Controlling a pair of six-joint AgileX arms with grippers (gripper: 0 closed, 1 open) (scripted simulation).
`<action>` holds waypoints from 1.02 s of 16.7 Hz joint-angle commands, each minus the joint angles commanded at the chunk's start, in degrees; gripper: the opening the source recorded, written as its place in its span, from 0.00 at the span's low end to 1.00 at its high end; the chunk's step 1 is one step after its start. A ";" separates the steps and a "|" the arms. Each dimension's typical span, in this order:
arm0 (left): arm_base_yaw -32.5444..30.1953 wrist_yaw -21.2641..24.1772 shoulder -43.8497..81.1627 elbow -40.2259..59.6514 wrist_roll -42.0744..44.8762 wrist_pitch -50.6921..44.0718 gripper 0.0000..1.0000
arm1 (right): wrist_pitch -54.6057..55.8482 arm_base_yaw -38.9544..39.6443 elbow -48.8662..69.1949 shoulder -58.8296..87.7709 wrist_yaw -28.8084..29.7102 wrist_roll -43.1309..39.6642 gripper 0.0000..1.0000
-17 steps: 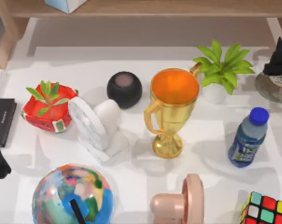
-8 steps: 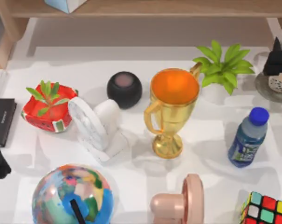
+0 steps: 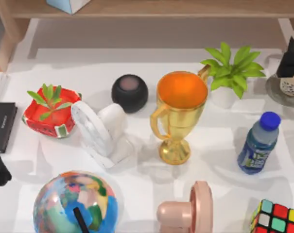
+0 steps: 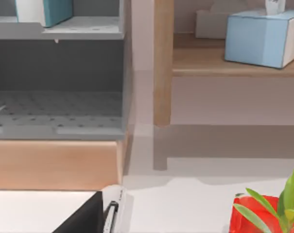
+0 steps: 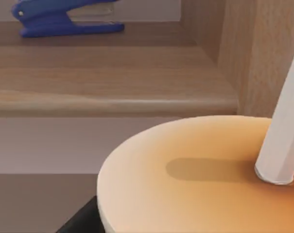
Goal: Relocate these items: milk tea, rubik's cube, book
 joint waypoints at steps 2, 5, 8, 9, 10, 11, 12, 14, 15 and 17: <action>0.00 0.00 0.00 0.00 0.00 0.00 1.00 | 1.29 -0.22 -2.61 -1.20 0.11 -0.04 1.00; 0.00 0.00 0.00 0.00 0.00 0.00 1.00 | 2.69 0.59 -5.76 -1.77 0.01 -0.12 1.00; 0.00 0.00 0.00 0.00 0.00 0.00 1.00 | 2.89 0.84 -6.06 -1.73 -0.02 -0.13 1.00; 0.00 0.00 0.00 0.00 0.00 0.00 1.00 | 2.74 0.68 -5.86 -1.53 -0.02 -0.13 1.00; 0.00 0.00 0.00 0.00 0.00 0.00 1.00 | 2.58 0.65 -5.93 -1.71 0.01 -0.14 1.00; 0.00 0.00 0.00 0.00 0.00 0.00 1.00 | 1.90 0.62 -6.21 -2.47 0.04 -0.15 1.00; 0.00 0.00 0.00 0.00 0.00 0.00 1.00 | 0.70 0.64 -6.53 -3.80 0.03 -0.15 1.00; 0.00 0.00 0.00 0.00 0.00 0.00 1.00 | -2.22 0.68 -7.09 -7.72 0.02 -0.10 1.00; 0.00 0.00 0.00 0.00 0.00 0.00 1.00 | -3.26 0.70 -7.38 -9.27 0.01 -0.06 1.00; 0.00 0.00 0.00 0.00 0.00 0.00 1.00 | -5.41 0.78 -7.98 -12.36 -0.06 -0.01 1.00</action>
